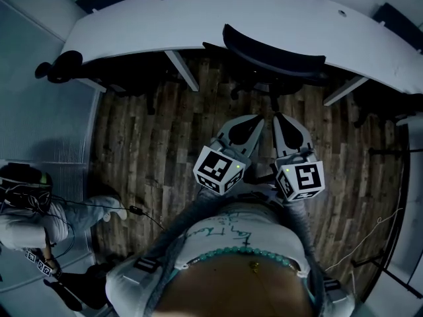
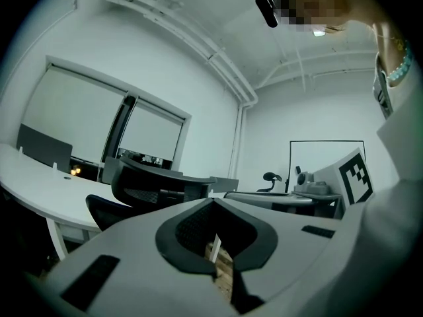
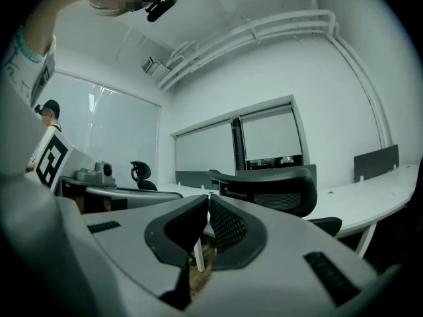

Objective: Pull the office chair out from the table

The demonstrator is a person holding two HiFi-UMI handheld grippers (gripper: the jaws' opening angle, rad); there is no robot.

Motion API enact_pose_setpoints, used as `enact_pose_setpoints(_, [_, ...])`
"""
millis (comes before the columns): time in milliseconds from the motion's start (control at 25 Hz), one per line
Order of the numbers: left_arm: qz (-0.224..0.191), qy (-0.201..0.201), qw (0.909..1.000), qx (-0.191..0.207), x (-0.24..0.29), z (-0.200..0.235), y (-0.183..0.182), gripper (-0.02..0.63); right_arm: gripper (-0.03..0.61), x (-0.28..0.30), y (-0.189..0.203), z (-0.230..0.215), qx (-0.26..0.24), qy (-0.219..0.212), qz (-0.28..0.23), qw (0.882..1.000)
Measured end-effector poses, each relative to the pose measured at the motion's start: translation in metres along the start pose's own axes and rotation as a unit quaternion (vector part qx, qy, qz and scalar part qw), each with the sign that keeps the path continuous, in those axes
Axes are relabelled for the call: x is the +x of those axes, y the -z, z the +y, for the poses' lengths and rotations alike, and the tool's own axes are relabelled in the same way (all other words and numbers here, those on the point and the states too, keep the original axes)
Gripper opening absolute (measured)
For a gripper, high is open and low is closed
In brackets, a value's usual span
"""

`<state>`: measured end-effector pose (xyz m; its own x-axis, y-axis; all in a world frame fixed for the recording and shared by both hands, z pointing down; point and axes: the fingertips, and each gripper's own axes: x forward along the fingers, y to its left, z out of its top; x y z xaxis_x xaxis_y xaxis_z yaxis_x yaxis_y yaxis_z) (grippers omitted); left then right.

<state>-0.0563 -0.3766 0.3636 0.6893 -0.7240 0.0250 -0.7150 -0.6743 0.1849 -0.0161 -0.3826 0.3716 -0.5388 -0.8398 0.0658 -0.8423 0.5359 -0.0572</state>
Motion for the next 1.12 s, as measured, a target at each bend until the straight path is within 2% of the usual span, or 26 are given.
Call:
enact_pose_setpoints(240, [0.007, 0.021, 0.9998, 0.002, -0.002, 0.031, -0.004, 0.011, 0.021, 0.026, 0.002, 0.003, 0.007, 0.032, -0.003, 0.999])
enact_pose_setpoints(560, [0.015, 0.042, 0.999, -0.01, 0.007, 0.046, 0.0, 0.011, 0.021, 0.038, 0.008, -0.004, 0.011, 0.055, 0.012, 0.998])
enact_pose_setpoints(880, [0.014, 0.025, 0.9995, -0.017, 0.023, 0.051, 0.002, 0.011, 0.021, 0.051, 0.004, -0.018, 0.004, 0.033, 0.015, 0.999])
enact_pose_setpoints(1120, [0.006, 0.002, 0.9998, -0.02, 0.05, 0.053, -0.01, 0.011, 0.021, 0.061, -0.003, -0.038, 0.003, 0.006, 0.021, 1.0])
